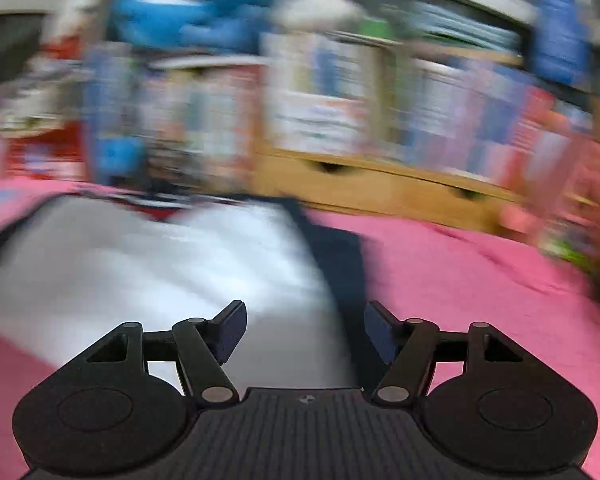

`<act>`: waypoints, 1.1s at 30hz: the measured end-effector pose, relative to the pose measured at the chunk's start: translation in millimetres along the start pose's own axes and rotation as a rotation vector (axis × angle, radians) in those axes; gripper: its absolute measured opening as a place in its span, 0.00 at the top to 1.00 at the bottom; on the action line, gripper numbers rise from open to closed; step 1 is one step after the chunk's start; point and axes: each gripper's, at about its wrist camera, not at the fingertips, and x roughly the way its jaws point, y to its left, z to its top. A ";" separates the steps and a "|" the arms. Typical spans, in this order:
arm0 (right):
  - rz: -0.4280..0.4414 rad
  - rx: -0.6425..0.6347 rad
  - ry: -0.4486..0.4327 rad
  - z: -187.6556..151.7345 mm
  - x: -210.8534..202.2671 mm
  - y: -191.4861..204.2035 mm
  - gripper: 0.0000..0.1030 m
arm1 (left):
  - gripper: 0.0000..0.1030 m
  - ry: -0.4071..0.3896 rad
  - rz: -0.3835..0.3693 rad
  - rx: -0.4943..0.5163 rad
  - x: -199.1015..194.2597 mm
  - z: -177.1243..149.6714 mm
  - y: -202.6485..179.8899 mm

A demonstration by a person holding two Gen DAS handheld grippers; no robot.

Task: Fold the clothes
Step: 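Smooth the white jacket body with both grippers open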

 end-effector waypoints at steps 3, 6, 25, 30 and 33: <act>0.179 -0.054 0.036 4.6 12.0 61.3 0.34 | 0.00 0.021 -0.099 0.036 -2.7 1.0 -30.3; 0.206 -0.096 0.080 2.3 26.4 94.3 0.34 | 0.00 0.081 -0.038 0.124 15.8 -9.0 -53.5; -0.162 0.259 0.055 -11.4 -17.5 -72.5 0.18 | 0.00 -0.036 -0.083 -0.006 11.9 13.8 14.7; 0.079 0.103 0.020 40.6 39.7 19.4 0.18 | 0.00 -0.104 -0.095 0.025 34.9 47.8 -14.5; 0.168 0.041 0.024 63.0 84.4 62.5 0.16 | 0.01 -0.118 -0.003 0.094 69.5 54.0 -43.3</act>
